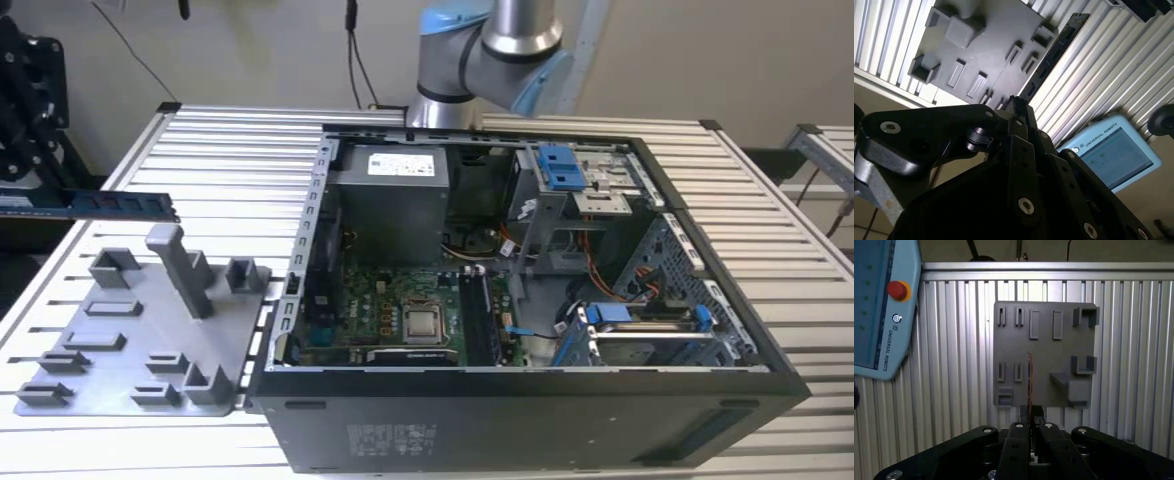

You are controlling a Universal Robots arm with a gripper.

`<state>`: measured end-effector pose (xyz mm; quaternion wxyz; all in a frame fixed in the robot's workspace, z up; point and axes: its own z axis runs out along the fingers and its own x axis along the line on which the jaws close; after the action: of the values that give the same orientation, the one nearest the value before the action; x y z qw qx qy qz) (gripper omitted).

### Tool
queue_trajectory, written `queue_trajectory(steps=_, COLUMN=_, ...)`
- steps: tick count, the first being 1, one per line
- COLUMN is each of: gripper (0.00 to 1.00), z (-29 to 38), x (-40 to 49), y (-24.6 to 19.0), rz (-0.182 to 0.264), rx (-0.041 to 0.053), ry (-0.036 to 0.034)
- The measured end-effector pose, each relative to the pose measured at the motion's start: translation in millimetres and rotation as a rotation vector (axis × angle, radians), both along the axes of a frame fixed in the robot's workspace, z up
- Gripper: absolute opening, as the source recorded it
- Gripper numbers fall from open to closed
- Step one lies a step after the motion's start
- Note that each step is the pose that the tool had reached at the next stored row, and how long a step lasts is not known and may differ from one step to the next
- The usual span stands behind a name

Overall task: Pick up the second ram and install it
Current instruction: 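Pick up the second ram and move it above second insertion slot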

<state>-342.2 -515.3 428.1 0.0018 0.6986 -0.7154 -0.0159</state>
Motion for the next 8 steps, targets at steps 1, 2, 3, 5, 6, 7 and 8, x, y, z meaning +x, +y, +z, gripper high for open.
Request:
queue_trajectory(steps=1, gripper=0.14, z=0.0, x=3.3, y=0.0, rz=0.000, rx=0.0000, ry=0.0007)
queue_trajectory(steps=2, gripper=0.14, z=0.0, x=6.7, y=0.0, rz=0.000, rx=0.0000, ry=0.0013)
queue_trajectory(steps=3, gripper=0.14, z=0.0, x=10.1, y=0.0, rz=0.000, rx=0.0000, ry=0.0020)
queue_trajectory(steps=5, gripper=0.14, z=0.0, x=17.1, y=0.0, rz=0.000, rx=0.0000, ry=0.0033)
queue_trajectory(steps=6, gripper=0.14, z=0.0, x=20.4, y=0.0, rz=0.000, rx=-0.0001, ry=0.0038)
queue_trajectory(steps=7, gripper=0.14, z=0.0, x=23.8, y=0.0, rz=0.000, rx=-0.0001, ry=0.0044)
queue_trajectory(steps=8, gripper=0.14, z=0.0, x=27.2, y=0.0, rz=0.000, rx=0.0000, ry=0.0050)
